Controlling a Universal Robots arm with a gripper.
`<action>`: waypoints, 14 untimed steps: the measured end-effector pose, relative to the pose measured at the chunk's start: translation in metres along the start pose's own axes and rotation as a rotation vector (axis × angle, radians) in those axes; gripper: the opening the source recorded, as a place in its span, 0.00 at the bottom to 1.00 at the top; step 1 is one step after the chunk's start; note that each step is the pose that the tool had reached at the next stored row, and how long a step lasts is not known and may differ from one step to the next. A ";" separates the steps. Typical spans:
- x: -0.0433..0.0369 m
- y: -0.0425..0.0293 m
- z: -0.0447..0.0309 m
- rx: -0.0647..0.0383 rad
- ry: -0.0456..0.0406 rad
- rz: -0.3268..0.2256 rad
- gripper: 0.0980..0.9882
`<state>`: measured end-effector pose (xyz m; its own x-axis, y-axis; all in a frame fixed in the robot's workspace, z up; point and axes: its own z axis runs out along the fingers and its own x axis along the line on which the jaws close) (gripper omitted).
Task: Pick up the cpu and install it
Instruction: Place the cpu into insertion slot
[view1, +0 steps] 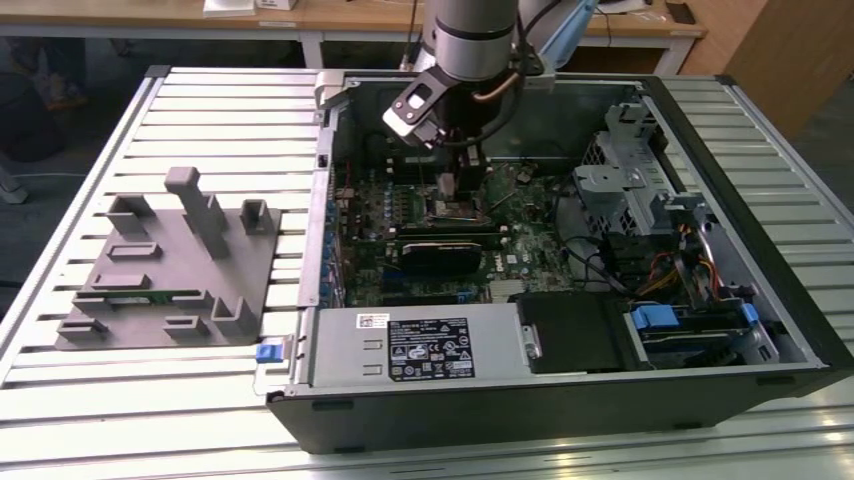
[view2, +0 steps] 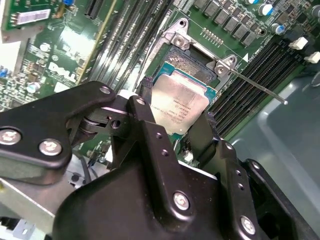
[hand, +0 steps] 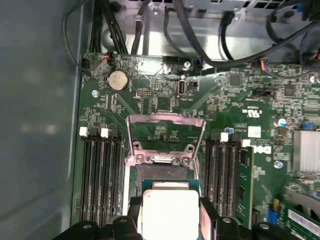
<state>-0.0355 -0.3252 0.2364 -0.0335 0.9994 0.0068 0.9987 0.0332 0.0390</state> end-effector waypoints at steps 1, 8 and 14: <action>0.0010 0.0000 0.0016 0.000 -0.0001 0.000 0.50; 0.0033 -0.0004 0.0125 0.000 -0.0002 0.006 0.50; 0.0035 -0.0006 0.0190 0.000 -0.0006 0.012 0.50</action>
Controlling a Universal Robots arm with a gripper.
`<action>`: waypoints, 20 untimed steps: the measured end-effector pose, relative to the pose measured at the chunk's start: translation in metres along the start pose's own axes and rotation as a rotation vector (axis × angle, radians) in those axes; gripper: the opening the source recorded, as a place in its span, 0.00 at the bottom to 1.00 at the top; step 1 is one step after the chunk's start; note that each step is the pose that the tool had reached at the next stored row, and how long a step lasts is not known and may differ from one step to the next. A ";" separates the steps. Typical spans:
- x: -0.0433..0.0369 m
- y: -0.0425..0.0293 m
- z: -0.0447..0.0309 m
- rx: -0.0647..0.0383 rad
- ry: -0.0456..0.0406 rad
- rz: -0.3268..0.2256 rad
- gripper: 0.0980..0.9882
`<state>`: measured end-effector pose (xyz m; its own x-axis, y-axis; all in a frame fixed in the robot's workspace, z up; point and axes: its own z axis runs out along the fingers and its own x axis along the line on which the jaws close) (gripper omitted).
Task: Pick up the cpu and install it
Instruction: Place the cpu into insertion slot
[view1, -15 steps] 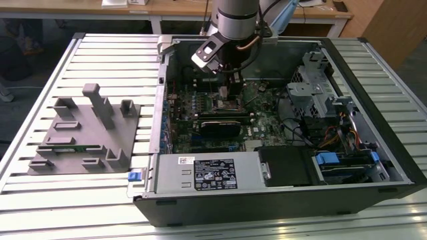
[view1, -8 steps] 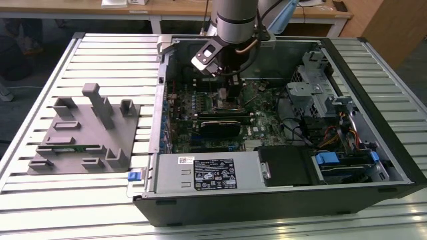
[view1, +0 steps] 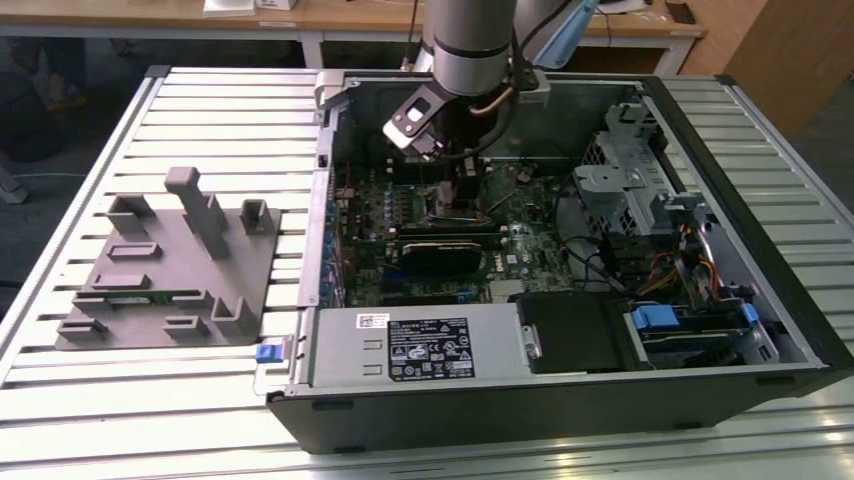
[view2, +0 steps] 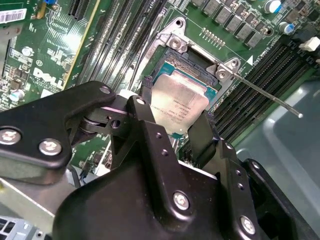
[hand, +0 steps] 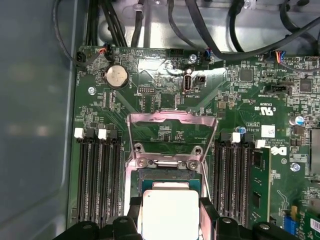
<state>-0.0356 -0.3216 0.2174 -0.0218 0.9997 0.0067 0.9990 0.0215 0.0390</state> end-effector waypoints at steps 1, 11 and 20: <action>0.0000 0.0000 0.0006 0.000 0.0001 0.001 0.50; 0.0003 -0.0004 0.0098 0.000 0.0000 0.003 0.50; 0.0006 -0.0014 0.0159 0.000 -0.0010 0.027 0.50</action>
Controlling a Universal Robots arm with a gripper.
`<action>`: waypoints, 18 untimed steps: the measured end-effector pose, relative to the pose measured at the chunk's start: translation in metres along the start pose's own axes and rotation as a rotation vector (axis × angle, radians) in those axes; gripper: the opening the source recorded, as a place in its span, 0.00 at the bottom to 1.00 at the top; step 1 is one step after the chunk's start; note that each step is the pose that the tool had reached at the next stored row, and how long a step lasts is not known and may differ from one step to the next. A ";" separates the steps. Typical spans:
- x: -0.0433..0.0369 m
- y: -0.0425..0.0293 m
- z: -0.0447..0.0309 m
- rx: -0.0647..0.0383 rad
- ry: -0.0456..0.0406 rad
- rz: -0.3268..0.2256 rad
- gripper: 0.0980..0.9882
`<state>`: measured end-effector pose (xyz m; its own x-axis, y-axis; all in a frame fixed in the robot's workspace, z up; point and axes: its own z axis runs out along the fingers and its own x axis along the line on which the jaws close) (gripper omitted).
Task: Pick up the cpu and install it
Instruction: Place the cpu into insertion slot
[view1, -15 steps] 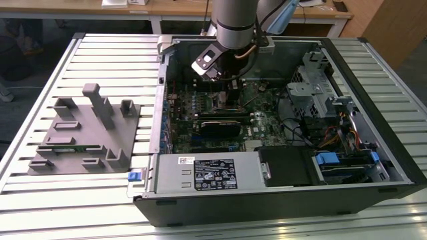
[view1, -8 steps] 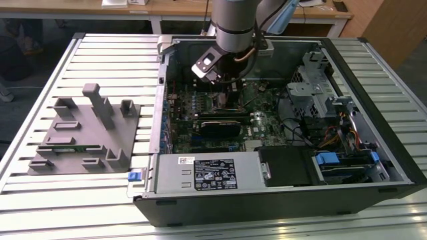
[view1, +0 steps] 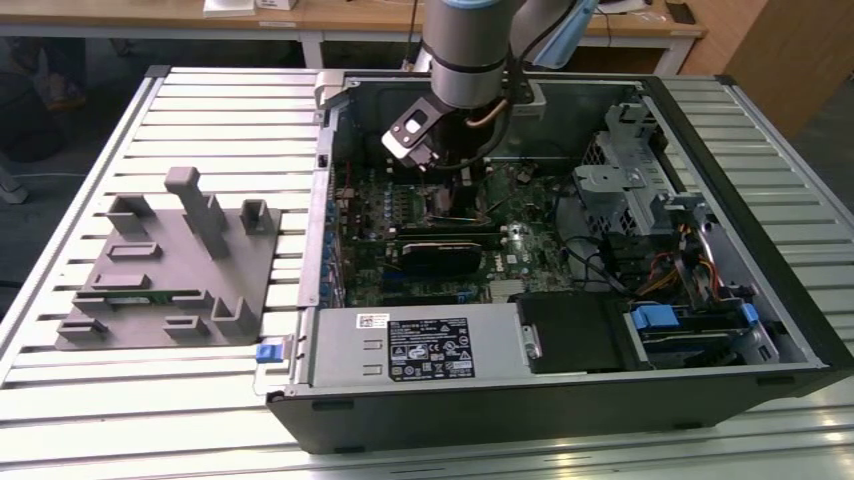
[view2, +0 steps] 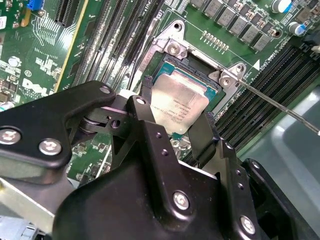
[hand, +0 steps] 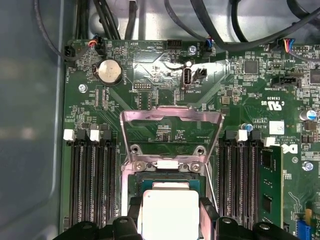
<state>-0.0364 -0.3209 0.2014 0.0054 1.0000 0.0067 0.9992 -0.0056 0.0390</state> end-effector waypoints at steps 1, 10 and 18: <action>0.0002 -0.0001 0.0004 0.000 -0.0001 0.000 0.50; 0.0027 -0.0002 0.0046 0.000 -0.0001 0.000 0.50; 0.0031 -0.0002 0.0075 0.000 -0.0003 0.001 0.50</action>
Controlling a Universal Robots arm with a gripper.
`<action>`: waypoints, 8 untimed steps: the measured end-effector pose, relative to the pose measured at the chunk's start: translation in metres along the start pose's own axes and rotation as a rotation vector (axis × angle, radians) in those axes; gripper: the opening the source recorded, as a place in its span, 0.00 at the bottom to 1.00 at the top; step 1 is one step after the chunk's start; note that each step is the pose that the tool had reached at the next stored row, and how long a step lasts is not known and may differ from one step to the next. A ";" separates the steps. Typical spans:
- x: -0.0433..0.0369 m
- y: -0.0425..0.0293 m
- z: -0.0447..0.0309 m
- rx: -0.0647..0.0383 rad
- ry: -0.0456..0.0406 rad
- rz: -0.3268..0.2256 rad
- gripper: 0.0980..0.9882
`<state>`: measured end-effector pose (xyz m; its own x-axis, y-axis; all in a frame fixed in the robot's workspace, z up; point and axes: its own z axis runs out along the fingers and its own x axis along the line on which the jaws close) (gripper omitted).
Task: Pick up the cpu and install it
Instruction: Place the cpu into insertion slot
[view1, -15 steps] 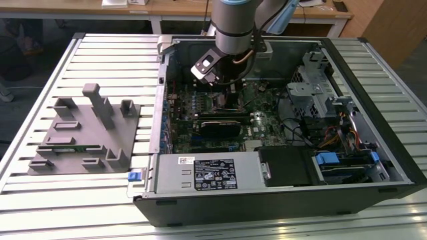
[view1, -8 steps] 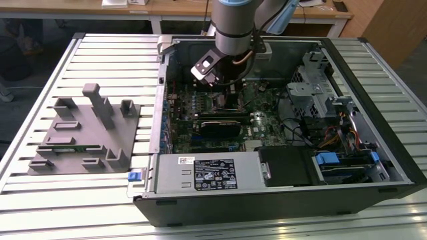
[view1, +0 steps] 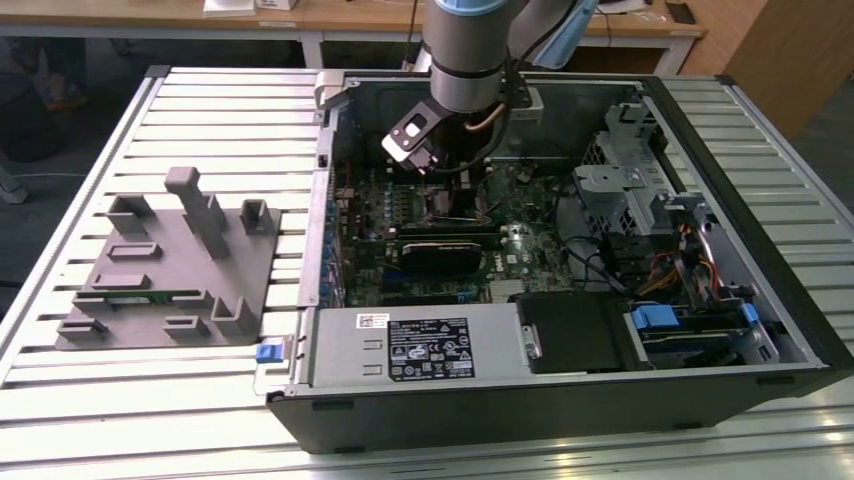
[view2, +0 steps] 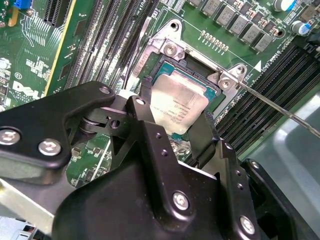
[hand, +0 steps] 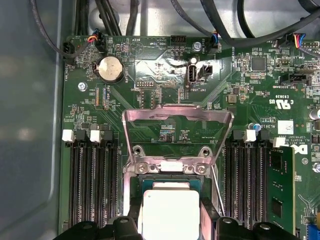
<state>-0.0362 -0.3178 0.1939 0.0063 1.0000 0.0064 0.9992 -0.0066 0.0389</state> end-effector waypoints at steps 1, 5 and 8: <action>0.0000 0.0000 0.0000 0.000 -0.0001 0.000 0.50; 0.0000 0.0000 0.0001 0.000 0.0002 0.000 0.50; 0.0000 0.0000 0.0002 0.000 0.0002 0.000 0.50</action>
<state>-0.0362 -0.3178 0.1938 0.0063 1.0000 0.0066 0.9992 -0.0065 0.0390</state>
